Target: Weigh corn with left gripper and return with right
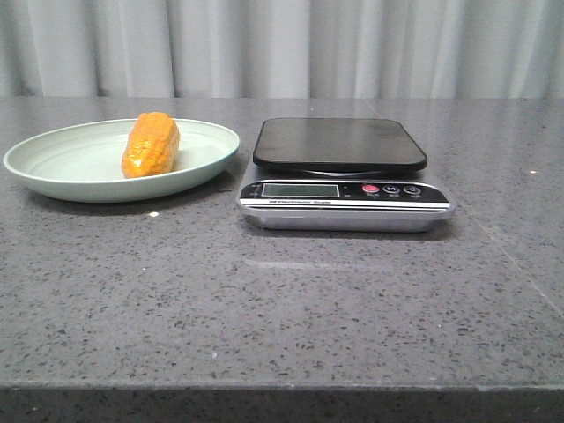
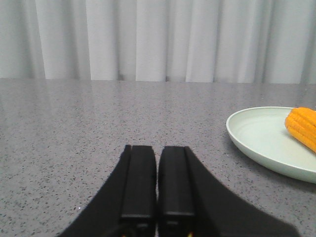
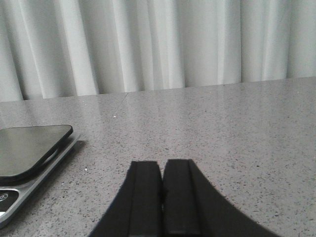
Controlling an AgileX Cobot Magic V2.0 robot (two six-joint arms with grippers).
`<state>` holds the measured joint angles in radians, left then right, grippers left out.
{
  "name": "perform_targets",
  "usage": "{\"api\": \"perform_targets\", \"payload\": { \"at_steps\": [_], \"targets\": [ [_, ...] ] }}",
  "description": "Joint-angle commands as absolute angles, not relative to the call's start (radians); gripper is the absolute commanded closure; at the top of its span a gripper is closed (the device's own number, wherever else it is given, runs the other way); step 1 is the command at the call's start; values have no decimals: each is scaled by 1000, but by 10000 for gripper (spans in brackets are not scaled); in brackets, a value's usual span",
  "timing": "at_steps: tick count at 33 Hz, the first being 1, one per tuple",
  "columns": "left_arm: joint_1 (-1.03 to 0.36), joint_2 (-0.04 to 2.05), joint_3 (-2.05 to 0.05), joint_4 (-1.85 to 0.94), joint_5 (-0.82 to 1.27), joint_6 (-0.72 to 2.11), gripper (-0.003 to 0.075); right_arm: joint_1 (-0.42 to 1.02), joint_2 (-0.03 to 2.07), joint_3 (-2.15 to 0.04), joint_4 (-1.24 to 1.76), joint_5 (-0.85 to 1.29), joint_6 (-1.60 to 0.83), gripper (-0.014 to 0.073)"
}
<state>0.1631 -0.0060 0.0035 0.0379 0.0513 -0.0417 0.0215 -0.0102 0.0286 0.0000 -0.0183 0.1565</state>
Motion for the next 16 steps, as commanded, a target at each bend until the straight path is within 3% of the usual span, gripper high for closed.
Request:
{"api": "perform_targets", "payload": {
  "at_steps": [1, 7, 11, 16],
  "targets": [
    [156, -24, 10, 25, -45, -51, 594, 16, -26, 20, 0, -99, 153, 445],
    [156, -24, 10, 19, -188, -47, 594, 16, -26, 20, 0, -99, 153, 445],
    [158, -24, 2, 26, -392, -60, 594, 16, -26, 20, 0, -99, 153, 445],
    [152, 3, -160, 28, -245, -86, 594, 16, -26, 20, 0, -99, 153, 445]
  ]
}}
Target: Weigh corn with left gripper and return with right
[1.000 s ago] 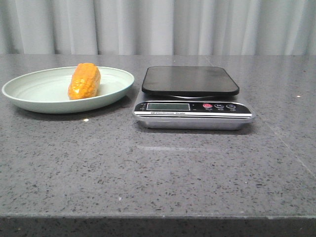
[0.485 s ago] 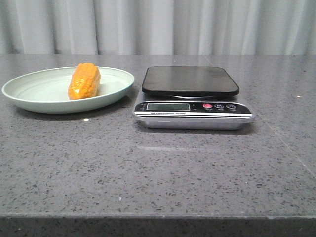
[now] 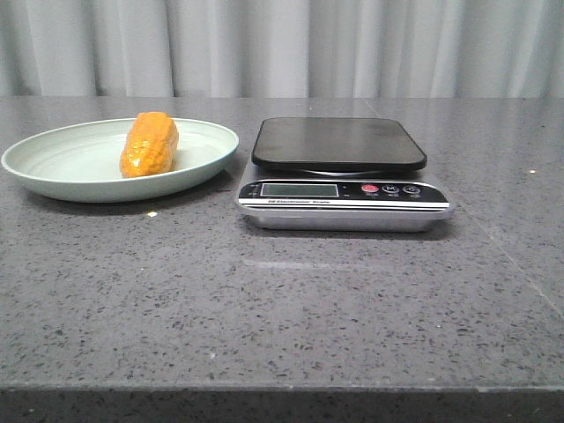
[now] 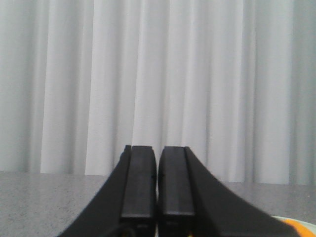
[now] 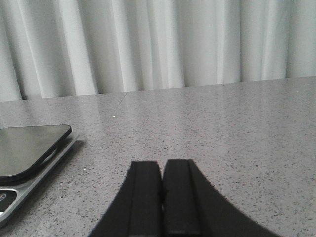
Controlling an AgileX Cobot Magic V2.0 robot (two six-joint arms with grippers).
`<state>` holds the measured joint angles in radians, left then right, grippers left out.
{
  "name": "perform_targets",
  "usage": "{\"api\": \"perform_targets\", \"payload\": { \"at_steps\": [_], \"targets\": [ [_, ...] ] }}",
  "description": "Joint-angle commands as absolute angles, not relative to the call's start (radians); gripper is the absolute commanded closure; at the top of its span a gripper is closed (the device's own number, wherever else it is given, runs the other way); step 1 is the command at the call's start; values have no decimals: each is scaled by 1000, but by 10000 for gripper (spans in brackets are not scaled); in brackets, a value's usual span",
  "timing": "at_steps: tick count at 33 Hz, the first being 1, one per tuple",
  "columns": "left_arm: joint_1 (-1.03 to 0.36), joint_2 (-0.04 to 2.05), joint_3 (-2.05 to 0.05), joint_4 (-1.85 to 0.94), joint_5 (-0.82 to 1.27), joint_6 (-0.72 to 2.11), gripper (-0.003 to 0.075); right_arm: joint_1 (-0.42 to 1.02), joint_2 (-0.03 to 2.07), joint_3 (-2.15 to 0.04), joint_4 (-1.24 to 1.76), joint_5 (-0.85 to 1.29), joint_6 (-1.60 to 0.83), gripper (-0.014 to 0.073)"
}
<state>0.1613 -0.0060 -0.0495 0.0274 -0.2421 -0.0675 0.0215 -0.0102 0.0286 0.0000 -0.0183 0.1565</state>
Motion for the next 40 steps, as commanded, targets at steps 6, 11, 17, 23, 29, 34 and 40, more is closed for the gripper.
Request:
{"api": "perform_targets", "payload": {
  "at_steps": [6, 11, 17, 23, 29, 34, 40],
  "targets": [
    [114, 150, -441, 45, 18, -84, 594, 16, -26, 20, 0, -99, 153, 445],
    [17, 273, -579, 11, 201, -84, 594, 16, -26, 20, 0, -99, 153, 445],
    [-65, 363, -617, 0, 335, -84, 594, 16, -26, 20, 0, -99, 153, 445],
    [-74, 420, -615, -12, 368, -84, 593, 16, -26, 20, 0, -99, 153, 445],
    [-74, 468, -625, -18, 404, -84, 443, 16, -26, 20, 0, -99, 153, 445],
    [-74, 514, -653, -18, 447, -84, 199, 16, -26, 20, 0, -99, 153, 445],
    [-74, 601, -741, -23, 513, -84, 117, 16, -26, 20, 0, -99, 153, 445]
  ]
}}
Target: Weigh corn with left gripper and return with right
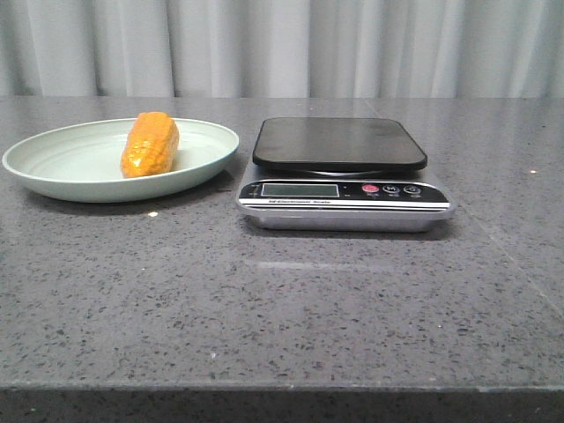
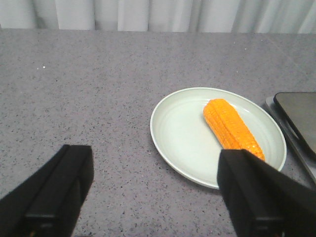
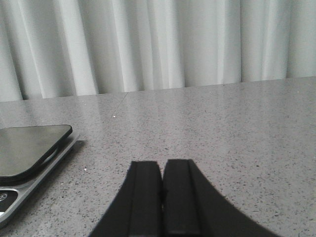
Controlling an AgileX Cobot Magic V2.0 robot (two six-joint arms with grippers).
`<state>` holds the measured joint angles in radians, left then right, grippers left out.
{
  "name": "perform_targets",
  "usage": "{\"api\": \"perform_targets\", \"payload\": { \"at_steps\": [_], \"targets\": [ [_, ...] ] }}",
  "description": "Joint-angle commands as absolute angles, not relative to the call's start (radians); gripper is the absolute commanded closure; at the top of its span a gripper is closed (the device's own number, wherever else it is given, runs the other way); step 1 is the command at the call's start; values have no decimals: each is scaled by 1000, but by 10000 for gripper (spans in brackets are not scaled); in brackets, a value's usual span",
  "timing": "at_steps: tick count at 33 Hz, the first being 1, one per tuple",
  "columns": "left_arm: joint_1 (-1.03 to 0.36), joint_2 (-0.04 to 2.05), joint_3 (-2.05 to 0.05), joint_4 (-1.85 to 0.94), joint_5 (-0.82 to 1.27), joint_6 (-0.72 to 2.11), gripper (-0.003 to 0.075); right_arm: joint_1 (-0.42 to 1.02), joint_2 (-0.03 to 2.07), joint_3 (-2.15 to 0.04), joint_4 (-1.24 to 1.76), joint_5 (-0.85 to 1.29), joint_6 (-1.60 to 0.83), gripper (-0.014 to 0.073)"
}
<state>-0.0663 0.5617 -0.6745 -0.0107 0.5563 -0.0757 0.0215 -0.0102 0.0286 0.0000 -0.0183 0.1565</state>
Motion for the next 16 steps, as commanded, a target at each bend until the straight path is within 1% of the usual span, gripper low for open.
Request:
{"api": "perform_targets", "payload": {
  "at_steps": [1, 4, 7, 16],
  "targets": [
    [-74, 624, -765, -38, 524, -81, 117, 16, -26, 20, 0, -99, 153, 445],
    [-81, 691, -827, -125, 550, -50, 117, 16, -26, 20, 0, -99, 153, 445],
    [-120, 782, -897, -219, 564, 32, 117, 16, -26, 20, 0, -99, 153, 445],
    [-311, 1094, -1094, -216, 592, 28, 123, 16, -26, 20, 0, -99, 153, 445]
  ]
}}
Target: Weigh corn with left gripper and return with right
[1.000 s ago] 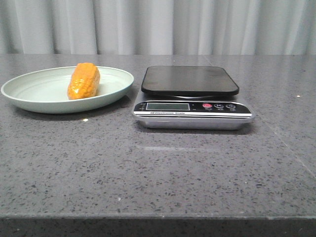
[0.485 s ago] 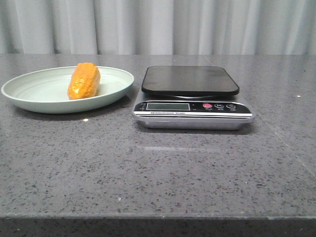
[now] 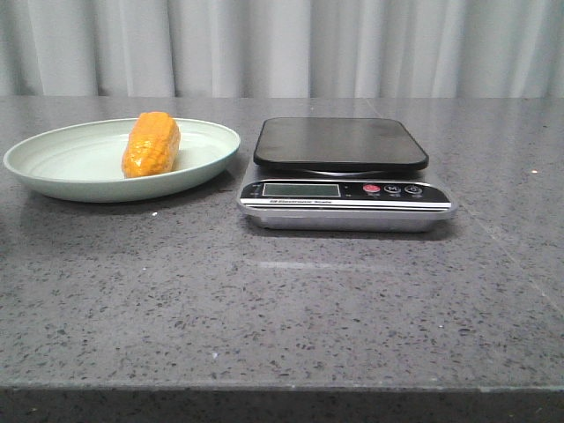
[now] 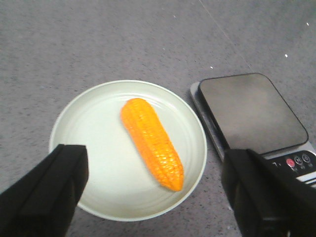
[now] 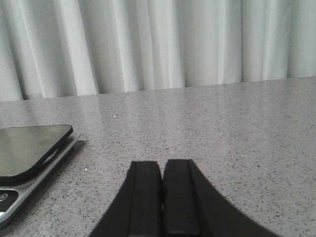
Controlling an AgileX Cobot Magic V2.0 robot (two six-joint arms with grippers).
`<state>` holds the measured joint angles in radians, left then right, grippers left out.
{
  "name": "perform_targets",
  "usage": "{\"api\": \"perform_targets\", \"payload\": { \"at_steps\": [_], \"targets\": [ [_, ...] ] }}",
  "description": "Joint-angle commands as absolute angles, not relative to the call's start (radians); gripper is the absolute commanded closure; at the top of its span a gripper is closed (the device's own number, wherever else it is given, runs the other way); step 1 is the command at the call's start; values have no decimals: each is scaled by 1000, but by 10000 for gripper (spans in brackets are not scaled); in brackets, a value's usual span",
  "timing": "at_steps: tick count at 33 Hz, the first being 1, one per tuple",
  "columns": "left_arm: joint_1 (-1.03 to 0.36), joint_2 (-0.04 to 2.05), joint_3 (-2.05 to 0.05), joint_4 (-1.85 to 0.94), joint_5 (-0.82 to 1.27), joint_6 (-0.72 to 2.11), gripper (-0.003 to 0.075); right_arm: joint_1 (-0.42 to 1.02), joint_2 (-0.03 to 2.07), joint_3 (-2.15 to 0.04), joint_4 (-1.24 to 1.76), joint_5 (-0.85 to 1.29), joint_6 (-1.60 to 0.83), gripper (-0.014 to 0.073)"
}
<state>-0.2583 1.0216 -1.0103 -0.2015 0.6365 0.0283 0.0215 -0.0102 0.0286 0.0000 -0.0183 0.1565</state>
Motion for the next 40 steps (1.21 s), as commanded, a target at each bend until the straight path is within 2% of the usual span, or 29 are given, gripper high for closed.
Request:
{"api": "perform_targets", "payload": {
  "at_steps": [1, 10, 18, 23, 37, 40],
  "targets": [
    [-329, 1128, -1117, -205, 602, 27, 123, 16, -26, 20, 0, -99, 153, 445],
    [-456, 1444, -1383, 126, 857, -218, 125, 16, -26, 20, 0, -99, 153, 445],
    [-461, 1615, -1598, 146, 1093, -323, 125, 16, -27, 20, 0, -99, 153, 445],
    [-461, 1672, -1652, 188, 1178, -423, 125, 16, -27, 20, 0, -99, 153, 445],
    [-434, 1751, -1657, 162, 1224, -532, 126, 16, -27, 20, 0, -99, 153, 445],
    [-417, 1767, -1657, 140, 1227, -533, 157, 16, -27, 20, 0, -99, 153, 445]
  ]
}}
